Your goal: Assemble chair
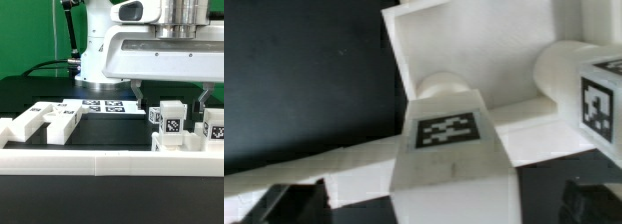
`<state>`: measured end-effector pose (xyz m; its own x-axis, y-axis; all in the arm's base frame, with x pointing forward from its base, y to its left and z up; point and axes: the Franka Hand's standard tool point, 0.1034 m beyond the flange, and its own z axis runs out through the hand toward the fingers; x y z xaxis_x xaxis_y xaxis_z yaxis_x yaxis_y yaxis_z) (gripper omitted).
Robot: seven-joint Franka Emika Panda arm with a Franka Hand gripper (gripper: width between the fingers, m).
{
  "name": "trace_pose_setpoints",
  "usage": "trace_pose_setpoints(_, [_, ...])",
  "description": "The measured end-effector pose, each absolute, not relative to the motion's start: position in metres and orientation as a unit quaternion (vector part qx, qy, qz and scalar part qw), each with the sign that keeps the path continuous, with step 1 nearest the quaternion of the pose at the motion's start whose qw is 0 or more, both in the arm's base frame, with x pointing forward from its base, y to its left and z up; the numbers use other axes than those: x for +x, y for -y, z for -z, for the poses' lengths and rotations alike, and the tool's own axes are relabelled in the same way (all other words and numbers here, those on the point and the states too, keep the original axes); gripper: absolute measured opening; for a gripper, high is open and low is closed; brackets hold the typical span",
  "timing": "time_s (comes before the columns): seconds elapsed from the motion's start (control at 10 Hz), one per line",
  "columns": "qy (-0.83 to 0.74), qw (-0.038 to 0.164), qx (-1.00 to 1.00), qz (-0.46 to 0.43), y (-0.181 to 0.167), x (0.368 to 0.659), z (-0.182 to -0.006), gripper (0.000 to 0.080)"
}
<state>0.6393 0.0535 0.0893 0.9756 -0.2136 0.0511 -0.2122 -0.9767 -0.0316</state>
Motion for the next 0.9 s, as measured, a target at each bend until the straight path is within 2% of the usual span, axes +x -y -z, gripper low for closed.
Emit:
trace_pose_setpoints(0.2, [-0.108, 0.013, -0.994, 0.027, -0.0534, 0.6393, -0.0893, 0.0389])
trace_pose_setpoints(0.3, [-0.108, 0.013, -0.994, 0.027, -0.0534, 0.6395, -0.0894, 0.0288])
trace_pose_setpoints(0.5, [-0.130, 0.015, -0.991, 0.027, -0.0536, 0.6394, -0.0893, 0.0289])
trace_pose_setpoints(0.9, [-0.305, 0.019, -0.952, 0.023, -0.0519, 0.6388, -0.0885, 0.0289])
